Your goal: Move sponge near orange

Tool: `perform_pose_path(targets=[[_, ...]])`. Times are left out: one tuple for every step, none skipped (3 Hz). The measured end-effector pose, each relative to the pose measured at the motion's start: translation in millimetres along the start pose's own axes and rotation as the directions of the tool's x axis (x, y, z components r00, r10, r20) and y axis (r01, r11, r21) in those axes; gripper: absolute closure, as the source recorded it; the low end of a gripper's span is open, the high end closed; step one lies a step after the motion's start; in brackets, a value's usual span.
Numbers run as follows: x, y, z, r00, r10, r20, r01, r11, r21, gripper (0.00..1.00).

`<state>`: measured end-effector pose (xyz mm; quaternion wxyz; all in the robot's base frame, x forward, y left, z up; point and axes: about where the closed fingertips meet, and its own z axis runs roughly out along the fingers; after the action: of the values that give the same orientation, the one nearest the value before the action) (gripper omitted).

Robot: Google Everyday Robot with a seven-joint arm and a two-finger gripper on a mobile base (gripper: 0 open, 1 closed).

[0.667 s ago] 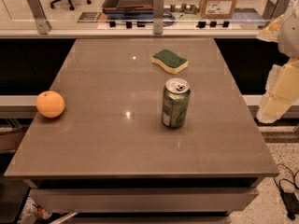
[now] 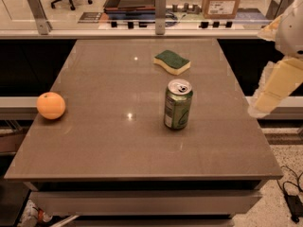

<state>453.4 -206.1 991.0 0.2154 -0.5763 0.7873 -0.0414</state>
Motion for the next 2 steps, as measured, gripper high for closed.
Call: perform_pose_path(targets=[[-22.4,-15.9,23.5,0.993,0.089,0.073,-0.090,0.9958,0.014,0.00],[-41.3,-29.7,48.1,0.977,0.160,0.139,-0.166,0.9857,0.030,0.00]])
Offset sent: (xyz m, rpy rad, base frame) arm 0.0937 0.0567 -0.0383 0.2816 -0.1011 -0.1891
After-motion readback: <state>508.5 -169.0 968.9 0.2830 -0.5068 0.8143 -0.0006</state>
